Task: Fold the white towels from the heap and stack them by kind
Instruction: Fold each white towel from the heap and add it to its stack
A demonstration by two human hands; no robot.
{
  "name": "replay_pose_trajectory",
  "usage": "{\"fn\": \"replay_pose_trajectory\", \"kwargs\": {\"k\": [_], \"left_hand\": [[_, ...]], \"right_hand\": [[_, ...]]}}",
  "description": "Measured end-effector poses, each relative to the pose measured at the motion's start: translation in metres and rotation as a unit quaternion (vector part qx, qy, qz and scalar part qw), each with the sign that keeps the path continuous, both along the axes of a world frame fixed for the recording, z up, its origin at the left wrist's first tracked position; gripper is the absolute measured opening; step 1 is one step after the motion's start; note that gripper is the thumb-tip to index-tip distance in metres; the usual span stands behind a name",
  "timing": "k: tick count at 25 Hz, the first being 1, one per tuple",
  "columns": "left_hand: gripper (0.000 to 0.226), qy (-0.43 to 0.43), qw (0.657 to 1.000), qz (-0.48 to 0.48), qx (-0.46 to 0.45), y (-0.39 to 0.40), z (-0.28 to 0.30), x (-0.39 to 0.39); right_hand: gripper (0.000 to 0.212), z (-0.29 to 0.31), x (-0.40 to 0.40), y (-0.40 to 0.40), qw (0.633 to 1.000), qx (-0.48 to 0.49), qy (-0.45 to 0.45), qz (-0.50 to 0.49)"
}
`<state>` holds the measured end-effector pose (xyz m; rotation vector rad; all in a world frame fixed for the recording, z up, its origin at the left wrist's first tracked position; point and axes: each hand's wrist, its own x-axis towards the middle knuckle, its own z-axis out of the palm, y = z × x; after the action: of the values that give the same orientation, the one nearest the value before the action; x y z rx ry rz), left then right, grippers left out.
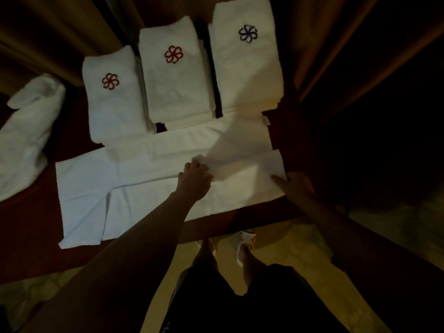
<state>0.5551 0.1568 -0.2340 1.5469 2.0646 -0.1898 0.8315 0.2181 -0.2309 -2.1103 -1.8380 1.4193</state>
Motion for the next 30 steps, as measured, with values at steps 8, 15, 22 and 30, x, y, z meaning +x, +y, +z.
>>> {"fn": "replay_pose_trajectory", "kwargs": {"k": [8,15,22,30], "left_hand": [[0.043,0.015,0.999,-0.033,0.0,-0.002,-0.008,-0.006],[0.058,-0.006,0.997,-0.005,0.079,-0.034,-0.001,-0.019],[0.044,-0.007,0.992,0.119,0.048,-0.099,0.007,-0.045],[0.053,-0.006,0.974,0.222,-0.041,-0.187,0.019,-0.136]], "right_hand": [[0.05,-0.004,0.005,-0.006,0.977,0.053,-0.178,0.106],[0.06,0.005,-0.013,-0.013,0.945,0.213,-0.206,0.139],[0.051,0.019,-0.087,-0.037,0.953,0.178,-0.066,0.236],[0.045,0.023,-0.208,-0.079,0.917,0.068,0.041,0.392]]}}
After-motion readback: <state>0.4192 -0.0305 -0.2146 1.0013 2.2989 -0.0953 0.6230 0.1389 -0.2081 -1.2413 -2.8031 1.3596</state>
